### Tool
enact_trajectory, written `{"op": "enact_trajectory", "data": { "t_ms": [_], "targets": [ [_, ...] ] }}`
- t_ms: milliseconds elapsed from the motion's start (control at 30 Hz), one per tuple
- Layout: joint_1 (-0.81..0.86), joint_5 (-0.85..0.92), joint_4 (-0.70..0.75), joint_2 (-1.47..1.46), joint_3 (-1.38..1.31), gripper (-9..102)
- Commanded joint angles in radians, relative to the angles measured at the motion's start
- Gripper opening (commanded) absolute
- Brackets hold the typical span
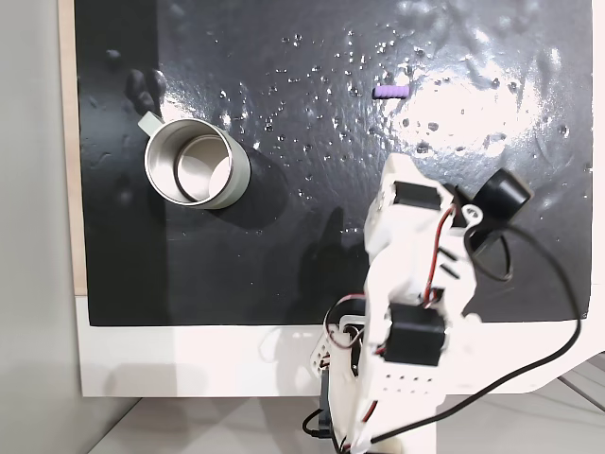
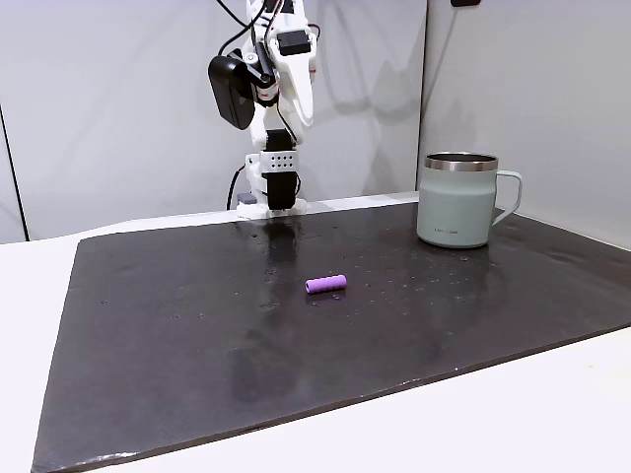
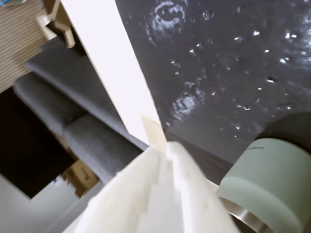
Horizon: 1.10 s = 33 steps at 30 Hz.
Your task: Grasp a pengrip and put it in the cup.
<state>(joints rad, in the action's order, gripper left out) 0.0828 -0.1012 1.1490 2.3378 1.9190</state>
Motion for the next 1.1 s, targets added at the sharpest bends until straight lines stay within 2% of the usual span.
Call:
{"op": "enact_trajectory", "data": {
  "t_ms": [0, 167, 300, 867, 1067],
  "targets": [
    [0.029, 0.054, 0.167, -0.235, -0.288, 1],
    [0.066, 0.084, 0.362, -0.52, -0.614, 6],
    [0.077, 0.123, 0.525, -0.761, -0.87, 17],
    [0.084, 0.173, 0.534, -1.218, -1.307, 17],
    [0.052, 0.183, 0.535, -1.353, -1.379, 17]
  ]
}}
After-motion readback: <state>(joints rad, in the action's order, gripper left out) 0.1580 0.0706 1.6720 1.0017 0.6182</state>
